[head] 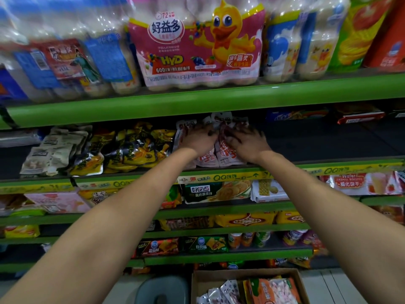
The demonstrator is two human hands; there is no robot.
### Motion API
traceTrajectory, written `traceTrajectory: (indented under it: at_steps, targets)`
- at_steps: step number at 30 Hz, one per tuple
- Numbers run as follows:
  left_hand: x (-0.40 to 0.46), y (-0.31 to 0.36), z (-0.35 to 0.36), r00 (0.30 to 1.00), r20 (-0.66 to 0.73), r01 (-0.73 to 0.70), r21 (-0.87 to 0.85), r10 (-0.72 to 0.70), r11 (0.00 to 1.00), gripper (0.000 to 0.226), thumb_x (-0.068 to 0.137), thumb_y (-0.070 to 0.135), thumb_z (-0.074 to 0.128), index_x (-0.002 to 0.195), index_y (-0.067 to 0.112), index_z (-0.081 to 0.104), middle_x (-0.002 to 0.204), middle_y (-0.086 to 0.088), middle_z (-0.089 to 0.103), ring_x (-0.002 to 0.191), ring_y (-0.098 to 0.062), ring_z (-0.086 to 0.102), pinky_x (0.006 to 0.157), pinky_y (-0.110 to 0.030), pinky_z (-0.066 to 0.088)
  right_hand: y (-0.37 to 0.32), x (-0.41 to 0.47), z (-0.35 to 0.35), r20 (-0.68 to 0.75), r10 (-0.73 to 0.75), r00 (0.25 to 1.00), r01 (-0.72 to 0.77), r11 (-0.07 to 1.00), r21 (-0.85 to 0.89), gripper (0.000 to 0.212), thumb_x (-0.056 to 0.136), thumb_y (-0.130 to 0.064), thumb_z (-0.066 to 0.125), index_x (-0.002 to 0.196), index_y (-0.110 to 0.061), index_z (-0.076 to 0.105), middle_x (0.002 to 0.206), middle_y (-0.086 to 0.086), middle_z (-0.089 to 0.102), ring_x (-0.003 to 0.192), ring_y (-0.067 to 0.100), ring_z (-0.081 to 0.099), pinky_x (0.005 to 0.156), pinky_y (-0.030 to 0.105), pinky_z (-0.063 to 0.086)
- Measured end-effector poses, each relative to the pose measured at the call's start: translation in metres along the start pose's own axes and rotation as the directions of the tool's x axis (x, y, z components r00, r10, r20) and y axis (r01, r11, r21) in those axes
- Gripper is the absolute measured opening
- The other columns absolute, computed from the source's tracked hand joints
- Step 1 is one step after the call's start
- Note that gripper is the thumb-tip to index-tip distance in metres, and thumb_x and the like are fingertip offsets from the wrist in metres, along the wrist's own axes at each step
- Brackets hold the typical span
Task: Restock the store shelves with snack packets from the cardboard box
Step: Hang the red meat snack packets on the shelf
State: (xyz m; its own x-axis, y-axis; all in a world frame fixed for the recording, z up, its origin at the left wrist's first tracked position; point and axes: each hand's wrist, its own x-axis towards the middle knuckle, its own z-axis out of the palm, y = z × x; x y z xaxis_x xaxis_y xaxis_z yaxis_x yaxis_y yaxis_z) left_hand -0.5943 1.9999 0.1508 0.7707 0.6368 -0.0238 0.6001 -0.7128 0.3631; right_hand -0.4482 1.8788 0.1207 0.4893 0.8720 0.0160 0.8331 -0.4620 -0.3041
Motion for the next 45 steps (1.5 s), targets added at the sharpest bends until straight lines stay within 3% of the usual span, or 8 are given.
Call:
traceTrajectory:
  at_steps: [7,10,24,29,33,39,43,45]
  targets:
    - [-0.002,-0.04,0.014,0.987,0.145,0.061,0.089,-0.073,0.994,0.068,0.097,0.061,0.02,0.159,0.032,0.023,0.169,-0.002,0.01,0.156,-0.029,-0.003,0.125,-0.051,0.002,-0.003,-0.01,0.001,0.101,-0.039,0.994,0.041,0.999,-0.02,0.055,0.098,-0.06,0.031,0.151,-0.045,0.033,0.165,-0.007,0.022,0.154,0.021,0.007,0.121,0.058,0.0]
    - [-0.001,-0.039,0.021,0.993,0.061,0.098,0.044,-0.1,0.994,0.068,0.096,0.064,0.027,0.158,0.037,0.022,0.169,-0.003,0.01,0.156,-0.027,-0.002,0.124,-0.055,0.006,-0.006,-0.014,0.0,0.107,-0.051,0.993,0.054,0.998,-0.027,0.055,0.098,-0.06,0.033,0.151,-0.044,0.032,0.165,-0.005,0.023,0.153,0.023,0.01,0.122,0.054,0.003]
    - [-0.014,-0.038,0.007,0.989,0.122,0.076,0.024,-0.078,0.997,0.066,0.099,0.06,0.027,0.159,0.034,0.018,0.169,-0.002,0.011,0.156,-0.03,0.002,0.124,-0.056,0.007,-0.009,-0.023,0.001,0.021,-0.086,0.996,0.087,0.996,-0.033,0.054,0.097,-0.059,0.037,0.149,-0.045,0.036,0.164,-0.007,0.025,0.154,0.019,0.005,0.12,0.057,-0.006]
    - [-0.035,-0.015,-0.006,0.993,-0.117,-0.001,-0.155,-0.017,0.988,0.045,0.1,0.034,0.045,0.142,0.02,0.052,0.145,-0.016,0.053,0.13,-0.035,0.051,0.109,-0.043,0.041,-0.029,-0.047,-0.005,-0.255,-0.086,0.963,0.117,0.987,0.109,0.047,0.096,-0.031,0.057,0.141,-0.019,0.055,0.153,0.008,0.045,0.145,0.029,0.032,0.122,0.045,0.013]
    - [-0.103,-0.009,-0.002,0.953,-0.267,-0.224,-0.315,0.14,0.922,0.033,0.096,0.032,0.053,0.125,0.019,0.063,0.124,0.001,0.055,0.115,-0.015,0.049,0.094,-0.03,0.039,-0.055,-0.106,0.005,-0.392,-0.05,0.919,0.142,0.967,0.211,0.04,0.091,-0.022,0.058,0.127,-0.006,0.065,0.132,0.013,0.06,0.125,0.032,0.049,0.108,0.04,0.038]
    - [-0.18,-0.037,0.064,0.981,0.005,-0.162,-0.528,0.194,0.833,0.018,0.09,0.035,0.059,0.107,0.035,0.065,0.102,0.023,0.058,0.099,0.0,0.053,0.084,-0.012,0.039,-0.054,-0.205,0.056,-0.297,0.035,0.954,0.058,0.952,0.299,0.032,0.092,-0.021,0.057,0.12,-0.007,0.067,0.124,0.01,0.062,0.119,0.027,0.052,0.101,0.035,0.037]
    - [-0.202,-0.049,0.148,0.958,0.247,0.014,-0.542,0.144,0.84,0.016,0.092,0.02,0.066,0.1,0.034,0.065,0.107,0.009,0.068,0.101,-0.01,0.062,0.089,-0.022,0.046,-0.032,-0.26,0.115,-0.126,0.177,0.976,-0.116,0.916,0.383,0.021,0.093,-0.01,0.064,0.113,-0.006,0.069,0.114,0.01,0.065,0.11,0.029,0.055,0.092,0.025,0.036]
    - [-0.211,-0.05,0.193,0.93,0.349,0.098,-0.53,0.112,0.842,0.017,0.092,0.02,0.066,0.098,0.036,0.062,0.098,0.014,0.067,0.095,-0.007,0.062,0.08,-0.009,0.044,-0.015,-0.281,0.15,-0.007,0.247,0.969,-0.221,0.88,0.42,0.021,0.091,-0.008,0.065,0.112,-0.006,0.07,0.113,0.011,0.066,0.11,0.029,0.056,0.09,0.022,0.035]
